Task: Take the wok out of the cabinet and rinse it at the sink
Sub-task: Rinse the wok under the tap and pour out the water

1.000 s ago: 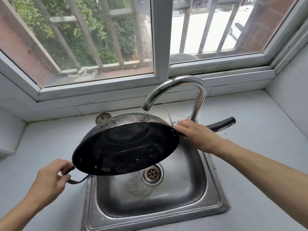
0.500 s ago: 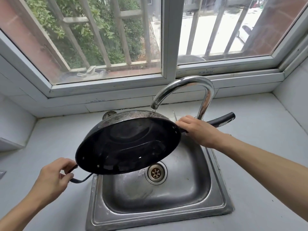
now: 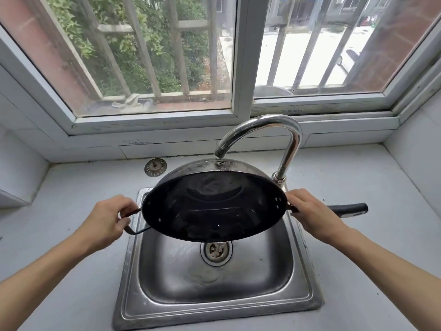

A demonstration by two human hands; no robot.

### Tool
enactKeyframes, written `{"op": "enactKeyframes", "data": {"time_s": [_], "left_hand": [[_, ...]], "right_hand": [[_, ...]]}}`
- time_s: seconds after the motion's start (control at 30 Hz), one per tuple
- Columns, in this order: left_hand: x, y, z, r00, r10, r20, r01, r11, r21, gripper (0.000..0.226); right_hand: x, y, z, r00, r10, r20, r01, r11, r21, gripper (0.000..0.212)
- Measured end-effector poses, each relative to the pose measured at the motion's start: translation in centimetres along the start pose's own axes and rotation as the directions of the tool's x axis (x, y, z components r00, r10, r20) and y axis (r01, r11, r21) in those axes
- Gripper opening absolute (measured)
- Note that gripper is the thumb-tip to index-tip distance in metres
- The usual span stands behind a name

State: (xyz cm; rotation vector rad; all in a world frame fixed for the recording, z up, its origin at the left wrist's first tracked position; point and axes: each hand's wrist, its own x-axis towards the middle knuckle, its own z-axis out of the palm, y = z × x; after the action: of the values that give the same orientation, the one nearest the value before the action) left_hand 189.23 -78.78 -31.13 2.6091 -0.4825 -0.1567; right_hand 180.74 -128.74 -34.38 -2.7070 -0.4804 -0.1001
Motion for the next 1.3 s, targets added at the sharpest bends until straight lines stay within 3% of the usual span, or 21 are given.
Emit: {"op": "enactKeyframes", "data": {"time_s": [0.17, 0.77, 1.3], "left_hand": [[2.5, 1.6, 0.8, 0.992, 0.116, 0.053, -0.116, 0.993, -0.003, 0.032], [10.5, 6.0, 0.7, 0.947, 0.283, 0.155, -0.291, 0.956, 0.037, 0.029], [8.8, 4.7, 1.3, 0.938, 0.296, 0.180, -0.300, 0.954, -0.002, 0.028]], "right_hand": [[-3.8, 0.5, -0.3, 0.996, 0.087, -0.016, -0.087, 0.996, 0.004, 0.070], [-9.8, -1.6, 0.0, 0.926, 0.361, -0.115, -0.352, 0.932, 0.089, 0.069], [-11.4, -4.1, 0.6, 0.902, 0.427, -0.065, -0.421, 0.902, 0.091, 0.064]]}}
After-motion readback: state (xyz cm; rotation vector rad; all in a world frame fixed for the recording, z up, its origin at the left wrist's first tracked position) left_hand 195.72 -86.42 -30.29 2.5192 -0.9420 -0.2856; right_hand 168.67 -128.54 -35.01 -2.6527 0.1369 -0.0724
